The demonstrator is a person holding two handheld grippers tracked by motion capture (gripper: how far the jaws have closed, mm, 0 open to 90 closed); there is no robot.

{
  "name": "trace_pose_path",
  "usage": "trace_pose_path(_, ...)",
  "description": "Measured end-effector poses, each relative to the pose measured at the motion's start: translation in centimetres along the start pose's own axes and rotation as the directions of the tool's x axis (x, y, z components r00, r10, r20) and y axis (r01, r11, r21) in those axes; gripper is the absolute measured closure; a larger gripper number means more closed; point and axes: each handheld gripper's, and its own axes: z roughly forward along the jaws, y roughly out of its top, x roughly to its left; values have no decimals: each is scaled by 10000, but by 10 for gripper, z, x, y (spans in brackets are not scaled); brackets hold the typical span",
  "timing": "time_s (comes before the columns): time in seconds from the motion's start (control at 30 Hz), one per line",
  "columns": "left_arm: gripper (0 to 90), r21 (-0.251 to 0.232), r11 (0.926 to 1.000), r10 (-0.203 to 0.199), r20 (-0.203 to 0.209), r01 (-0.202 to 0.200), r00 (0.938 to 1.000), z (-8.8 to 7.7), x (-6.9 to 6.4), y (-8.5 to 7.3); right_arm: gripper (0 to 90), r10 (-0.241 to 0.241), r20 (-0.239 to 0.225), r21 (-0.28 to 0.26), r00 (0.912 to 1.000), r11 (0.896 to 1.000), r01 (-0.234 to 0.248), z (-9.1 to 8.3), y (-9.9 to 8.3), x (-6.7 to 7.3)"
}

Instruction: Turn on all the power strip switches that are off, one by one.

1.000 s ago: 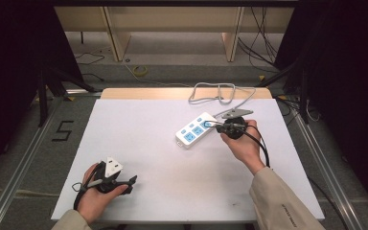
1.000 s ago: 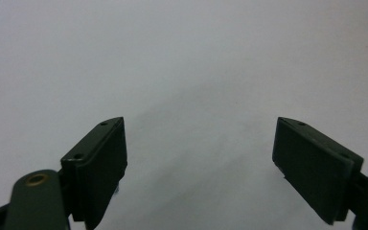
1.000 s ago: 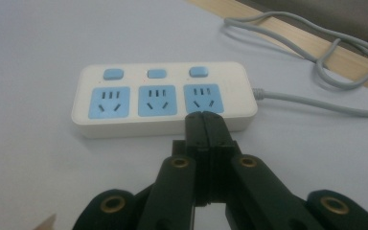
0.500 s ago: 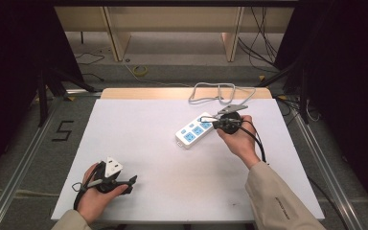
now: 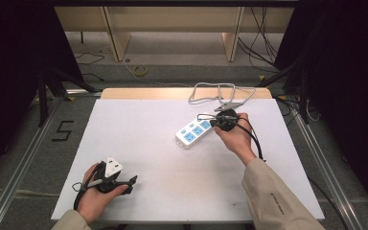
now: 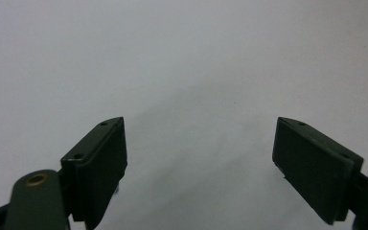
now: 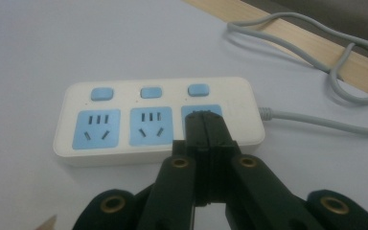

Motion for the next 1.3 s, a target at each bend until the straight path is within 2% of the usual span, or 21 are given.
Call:
trace_pose_path(0.97,193,-3,10000,1,13,-1,10000,0,0,0,900,206,-20,127,9998,9997,-206,24,18,-6)
trace_pose_path(1.3,193,-9,10000,1,26,-1,10000,0,0,0,900,220,-55,351,9997,9991,-218,35,22,-6)
